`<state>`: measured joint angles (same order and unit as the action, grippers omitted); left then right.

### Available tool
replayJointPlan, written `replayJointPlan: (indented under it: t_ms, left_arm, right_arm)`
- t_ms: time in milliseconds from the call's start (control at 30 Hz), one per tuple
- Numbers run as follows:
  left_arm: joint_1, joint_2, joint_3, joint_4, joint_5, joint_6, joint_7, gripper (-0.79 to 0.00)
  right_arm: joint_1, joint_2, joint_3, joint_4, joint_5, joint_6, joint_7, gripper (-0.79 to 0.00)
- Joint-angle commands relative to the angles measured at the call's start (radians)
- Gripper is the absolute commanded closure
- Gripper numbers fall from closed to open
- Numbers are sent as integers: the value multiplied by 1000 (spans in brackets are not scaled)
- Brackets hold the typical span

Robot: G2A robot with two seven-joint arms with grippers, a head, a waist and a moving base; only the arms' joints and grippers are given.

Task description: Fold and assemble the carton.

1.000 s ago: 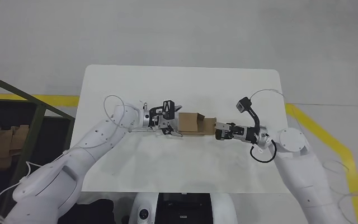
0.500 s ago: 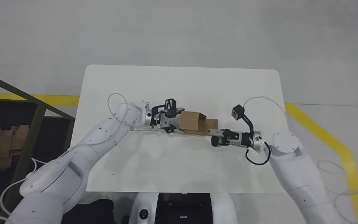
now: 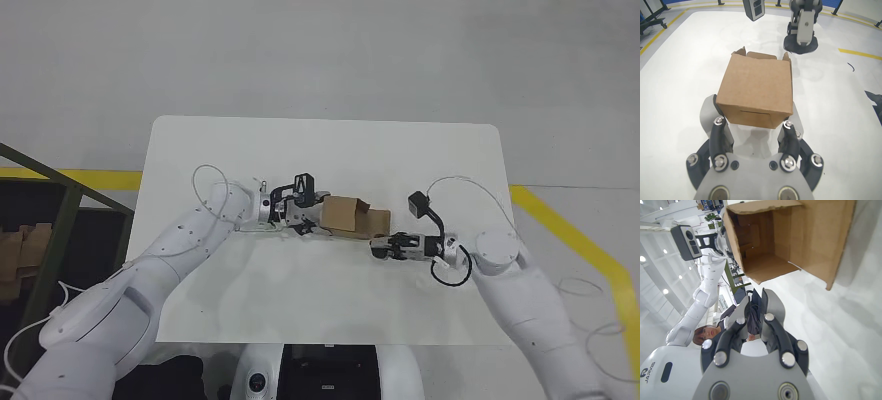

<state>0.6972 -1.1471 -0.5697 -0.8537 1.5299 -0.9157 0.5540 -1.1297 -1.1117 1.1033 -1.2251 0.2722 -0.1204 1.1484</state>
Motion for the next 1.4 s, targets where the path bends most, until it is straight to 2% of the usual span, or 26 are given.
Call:
replayJointPlan:
  t_ms: [0, 467, 767, 967, 1133, 1367]
  left_arm:
    - [1, 0, -3, 0, 3, 0, 3, -591]
    - [10, -2, -23, -12, 9, -9, -1, -551]
    - [18, 1, -34, -32, 22, -23, 6, -585]
    - [24, 3, -41, -44, 31, -31, 9, -570]
    - [28, 4, -47, -47, 32, -40, 8, -566]
    - [31, 7, -58, -53, 33, -54, 15, -597]
  right_arm:
    - [13, -3, -15, 19, -11, 14, -8, 0]
    - [113, -40, -96, 154, 33, -13, -52, 0]
    - [165, -68, -149, 207, 65, -53, -49, 0]
    - [202, -87, -185, 246, 77, -74, -36, 0]
    - [216, -90, -176, 290, 100, -115, -14, 0]
    - [218, -69, -111, 319, 103, -162, -16, 0]
